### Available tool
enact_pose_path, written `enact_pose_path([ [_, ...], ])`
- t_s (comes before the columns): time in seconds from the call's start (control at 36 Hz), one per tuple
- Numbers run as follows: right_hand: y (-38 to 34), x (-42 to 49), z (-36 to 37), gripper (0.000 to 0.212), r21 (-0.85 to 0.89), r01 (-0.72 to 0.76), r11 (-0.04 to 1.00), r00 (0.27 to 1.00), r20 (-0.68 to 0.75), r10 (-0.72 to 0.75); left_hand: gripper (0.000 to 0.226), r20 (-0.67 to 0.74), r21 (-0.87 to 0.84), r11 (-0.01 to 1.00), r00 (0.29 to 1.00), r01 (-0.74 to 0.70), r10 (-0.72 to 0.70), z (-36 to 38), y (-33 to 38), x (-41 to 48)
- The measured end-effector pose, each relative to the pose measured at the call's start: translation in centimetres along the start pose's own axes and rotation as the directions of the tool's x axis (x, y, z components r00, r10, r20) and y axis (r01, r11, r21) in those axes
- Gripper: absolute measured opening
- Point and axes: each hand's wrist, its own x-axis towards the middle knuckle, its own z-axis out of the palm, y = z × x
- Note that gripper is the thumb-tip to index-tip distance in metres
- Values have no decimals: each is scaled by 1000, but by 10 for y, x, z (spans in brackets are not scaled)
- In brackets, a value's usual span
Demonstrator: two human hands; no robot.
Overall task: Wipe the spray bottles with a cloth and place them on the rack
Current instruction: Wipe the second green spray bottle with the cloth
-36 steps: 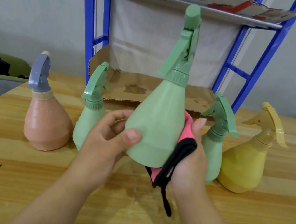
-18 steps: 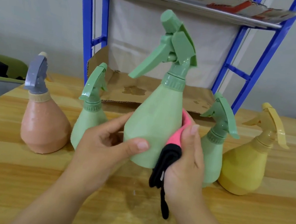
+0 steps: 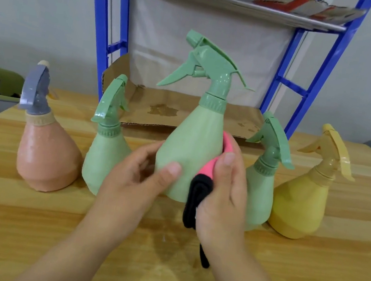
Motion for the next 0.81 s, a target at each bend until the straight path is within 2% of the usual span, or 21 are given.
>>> enact_pose_path([
  [0.06, -1, 0, -1, 53, -76, 71, 995, 997, 19, -70, 58, 27, 36, 999, 999, -29, 28, -2, -1, 0],
  [0.11, -7, 0, -3, 45, 17, 58, 998, 996, 72, -59, 63, 20, 6, 998, 998, -60, 59, -4, 0, 0],
  [0.19, -9, 3, -9, 45, 289, -158, 944, 981, 153, 117, 66, 0, -67, 994, 996, -90, 90, -5, 4, 0],
  [0.25, -9, 6, -9, 51, 344, -239, 908, 965, 184, 185, 77, -16, -147, 987, 998, -59, 57, -5, 4, 0],
  [0.31, -11, 7, -10, 42, 326, -268, 906, 962, 135, 236, 84, -54, -194, 980, 998, -38, 28, -3, 5, 1],
  [0.36, -14, 7, -11, 33, 321, -267, 909, 963, 128, 238, 70, -90, -183, 982, 996, -38, 22, -2, 5, 2],
  [0.42, -11, 5, -9, 34, 243, -199, 949, 977, 119, 175, 54, -100, -179, 983, 995, -26, 8, 0, 5, 3],
  [0.47, -10, 3, -3, 42, 139, -122, 983, 991, 67, 114, 50, -97, -148, 989, 995, 0, -14, 0, 3, 2],
  [0.56, -4, 0, -1, 59, -23, 21, 1000, 1000, 6, -21, 69, -22, -82, 996, 999, -25, 23, 1, 2, -1],
  [0.61, -2, 0, -2, 54, -129, 99, 987, 995, 11, -98, 93, 43, -68, 995, 996, -72, 75, 1, 1, -1],
  [0.64, -1, 0, -2, 52, -144, 114, 983, 993, 10, -114, 96, 57, -78, 993, 994, -85, 90, 1, 1, 0],
  [0.72, -3, 0, -3, 54, -21, 71, 997, 997, 37, -70, 93, 46, -73, 992, 994, -100, 103, -1, 3, 1],
  [0.81, -12, 3, -7, 41, 170, -78, 982, 996, 62, 68, 81, 24, -109, 992, 998, -55, 58, -6, 2, 3],
])
